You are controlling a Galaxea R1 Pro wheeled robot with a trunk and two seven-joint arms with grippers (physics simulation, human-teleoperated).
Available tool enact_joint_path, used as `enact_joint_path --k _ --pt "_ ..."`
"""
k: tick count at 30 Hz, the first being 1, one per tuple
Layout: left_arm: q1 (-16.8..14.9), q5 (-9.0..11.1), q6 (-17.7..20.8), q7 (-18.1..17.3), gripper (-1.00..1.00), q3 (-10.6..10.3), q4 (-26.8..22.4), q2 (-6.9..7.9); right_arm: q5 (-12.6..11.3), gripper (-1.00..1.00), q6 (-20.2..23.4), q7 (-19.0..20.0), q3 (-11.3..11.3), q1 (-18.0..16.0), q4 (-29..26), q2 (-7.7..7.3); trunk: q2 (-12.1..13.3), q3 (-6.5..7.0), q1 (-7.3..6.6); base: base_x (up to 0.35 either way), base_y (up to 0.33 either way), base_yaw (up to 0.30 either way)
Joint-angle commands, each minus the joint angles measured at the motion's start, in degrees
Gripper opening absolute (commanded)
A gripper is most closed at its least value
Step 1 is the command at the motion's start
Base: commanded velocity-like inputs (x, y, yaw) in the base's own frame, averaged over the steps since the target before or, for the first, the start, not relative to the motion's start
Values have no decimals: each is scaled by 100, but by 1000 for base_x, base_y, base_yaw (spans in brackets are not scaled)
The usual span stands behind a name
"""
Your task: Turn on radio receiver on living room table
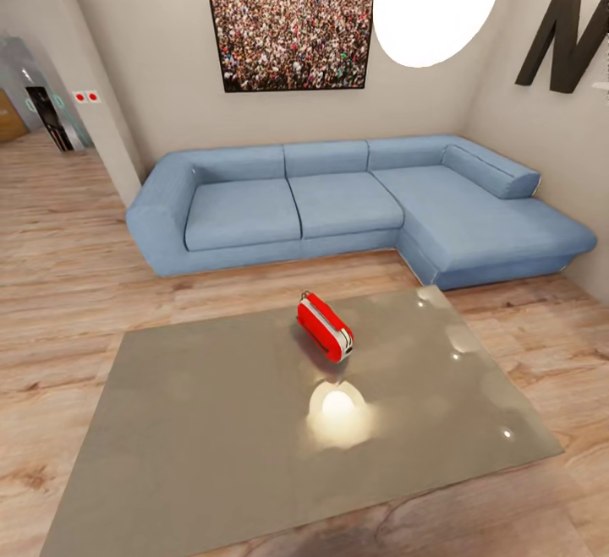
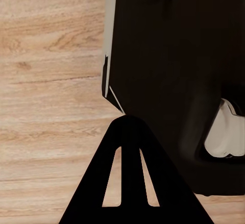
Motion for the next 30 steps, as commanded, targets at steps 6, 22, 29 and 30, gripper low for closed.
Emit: enact_joint_path --k 6,22,29,30 --pt "0 0 0 0 -100 0 0 0 0 100 0 0 -1 -1 0 0 0 54 0 0 0 0" --pt "0 0 0 0 -100 0 0 0 -7 100 0 0 -8 -4 0 0 0 197 0 0 0 0" --pt "0 0 0 0 -100 0 0 0 -9 100 0 -1 -8 1 0 0 0 260 0 0 0 0" --pt "0 0 0 0 -100 0 0 0 -9 100 0 -1 -8 0 0 0 0 269 0 0 0 0"
